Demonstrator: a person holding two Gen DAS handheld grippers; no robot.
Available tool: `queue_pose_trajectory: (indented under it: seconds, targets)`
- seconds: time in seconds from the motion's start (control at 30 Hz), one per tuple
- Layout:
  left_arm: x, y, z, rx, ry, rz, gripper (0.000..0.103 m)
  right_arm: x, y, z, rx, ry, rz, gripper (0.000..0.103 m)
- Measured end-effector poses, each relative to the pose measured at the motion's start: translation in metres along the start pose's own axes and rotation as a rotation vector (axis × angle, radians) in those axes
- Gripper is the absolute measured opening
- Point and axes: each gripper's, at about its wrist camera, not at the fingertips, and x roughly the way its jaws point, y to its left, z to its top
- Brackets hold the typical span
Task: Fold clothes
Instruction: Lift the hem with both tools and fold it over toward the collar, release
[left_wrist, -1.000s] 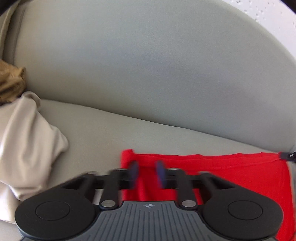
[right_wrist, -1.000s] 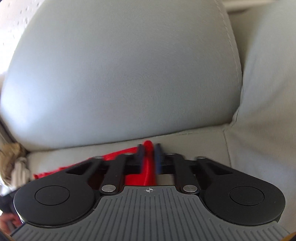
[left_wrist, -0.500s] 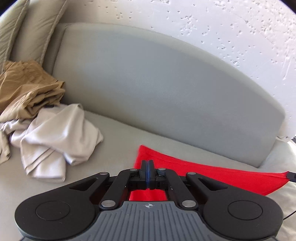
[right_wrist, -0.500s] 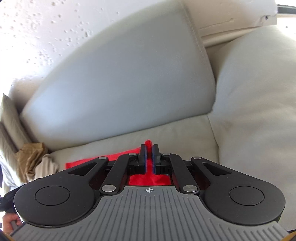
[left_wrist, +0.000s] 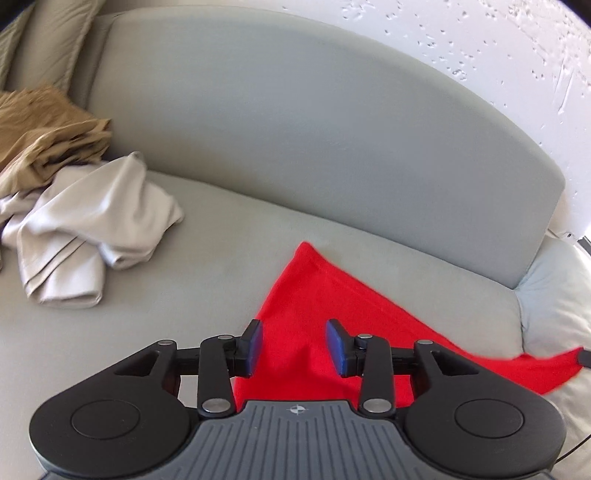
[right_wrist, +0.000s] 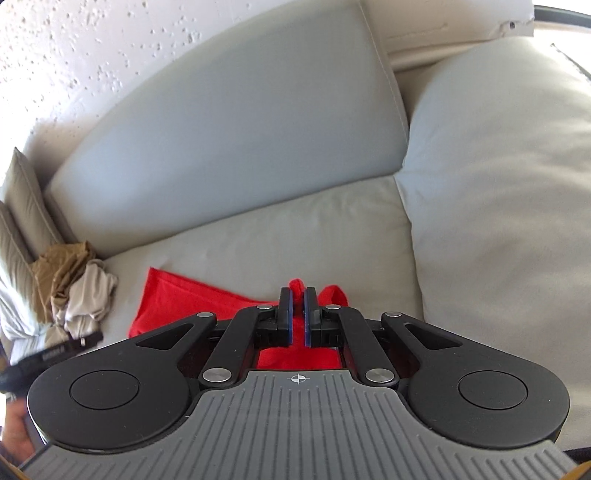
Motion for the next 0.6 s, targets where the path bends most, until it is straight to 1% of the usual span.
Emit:
queue_pose_trajectory:
  seconds: [0.13, 0.33, 0.4, 0.43, 0.47, 0.5, 0.6]
  targets:
    - [0.035, -0.007, 0.013, 0.045, 0.012, 0.019, 0.037, 0.021, -0.020, -0.006, 0.041, 0.026, 0.033, 0.005]
    - [0.087, -0.017, 0.034, 0.113, 0.029, 0.046, 0.036, 0.047, -0.049, 0.001, 0.124, 0.046, 0.075, 0.005]
    - [0.104, -0.020, 0.040, 0.136, 0.035, 0.056, 0.036, 0.053, -0.053, 0.003, 0.133, 0.050, 0.084, 0.005]
    - [0.113, -0.022, 0.044, 0.147, 0.038, 0.060, 0.034, 0.055, -0.053, 0.003, 0.131, 0.052, 0.085, 0.005]
    - [0.122, -0.024, 0.047, 0.158, 0.040, 0.065, 0.026, 0.058, -0.054, 0.004, 0.129, 0.053, 0.086, 0.005]
    - [0.126, -0.027, 0.049, 0.175, 0.044, 0.065, 0.005, 0.060, -0.054, 0.004, 0.127, 0.055, 0.086, 0.005]
    - [0.119, -0.044, 0.046, 0.278, 0.038, 0.097, 0.003, 0.065, -0.053, 0.004, 0.125, 0.061, 0.079, 0.005]
